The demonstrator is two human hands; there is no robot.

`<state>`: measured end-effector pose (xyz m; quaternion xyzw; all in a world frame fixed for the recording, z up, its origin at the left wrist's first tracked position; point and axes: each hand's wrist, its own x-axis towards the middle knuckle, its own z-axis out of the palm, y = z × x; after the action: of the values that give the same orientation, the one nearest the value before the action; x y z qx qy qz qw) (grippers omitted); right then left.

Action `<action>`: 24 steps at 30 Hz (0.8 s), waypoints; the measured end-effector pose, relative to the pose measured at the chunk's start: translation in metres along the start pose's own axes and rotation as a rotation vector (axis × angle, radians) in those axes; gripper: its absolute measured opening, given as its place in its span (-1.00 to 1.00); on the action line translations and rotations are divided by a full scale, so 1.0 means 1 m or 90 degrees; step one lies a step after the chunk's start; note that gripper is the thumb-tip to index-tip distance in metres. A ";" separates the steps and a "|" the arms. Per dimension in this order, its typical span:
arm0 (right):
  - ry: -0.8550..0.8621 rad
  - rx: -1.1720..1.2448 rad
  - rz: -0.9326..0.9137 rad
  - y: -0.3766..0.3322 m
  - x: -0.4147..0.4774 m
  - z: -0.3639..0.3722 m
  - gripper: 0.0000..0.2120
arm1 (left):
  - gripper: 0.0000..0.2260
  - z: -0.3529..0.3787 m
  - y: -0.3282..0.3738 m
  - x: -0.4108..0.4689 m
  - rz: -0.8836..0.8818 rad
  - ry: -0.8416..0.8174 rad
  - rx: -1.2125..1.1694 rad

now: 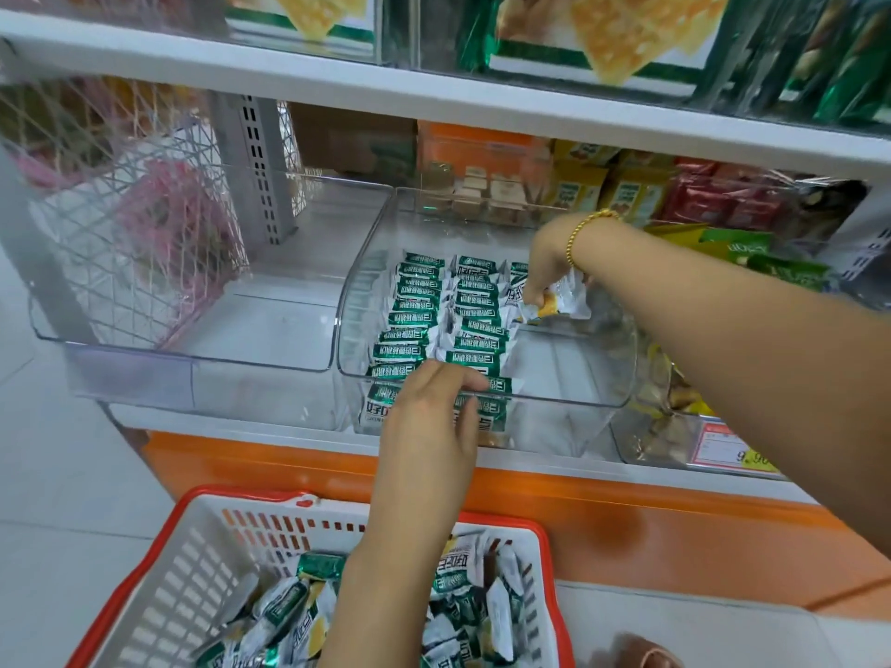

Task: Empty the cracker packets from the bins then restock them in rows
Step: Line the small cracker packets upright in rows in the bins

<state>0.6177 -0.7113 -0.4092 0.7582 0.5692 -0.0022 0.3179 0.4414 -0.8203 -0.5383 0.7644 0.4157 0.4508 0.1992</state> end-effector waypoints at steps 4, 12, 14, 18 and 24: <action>-0.018 -0.004 -0.023 -0.006 0.013 0.012 -0.55 | -0.80 -0.003 0.001 -0.001 0.002 -0.012 -0.002; 0.073 0.079 -0.078 0.003 0.034 0.041 -0.28 | -0.81 -0.003 0.001 -0.002 0.001 -0.010 -0.011; 0.102 0.058 -0.077 0.001 0.033 0.041 -0.30 | -0.80 -0.003 0.001 -0.002 0.001 -0.012 -0.012; 0.067 0.057 -0.024 -0.007 0.034 0.046 -0.46 | -0.80 -0.002 0.000 -0.002 -0.003 -0.020 -0.004; 0.153 0.139 -0.069 -0.013 0.009 0.049 -0.78 | -0.91 -0.011 0.000 -0.015 -0.014 0.029 -0.066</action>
<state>0.6275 -0.7255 -0.4577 0.7513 0.6395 0.0097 0.1626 0.4280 -0.8336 -0.5403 0.7380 0.4045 0.4867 0.2341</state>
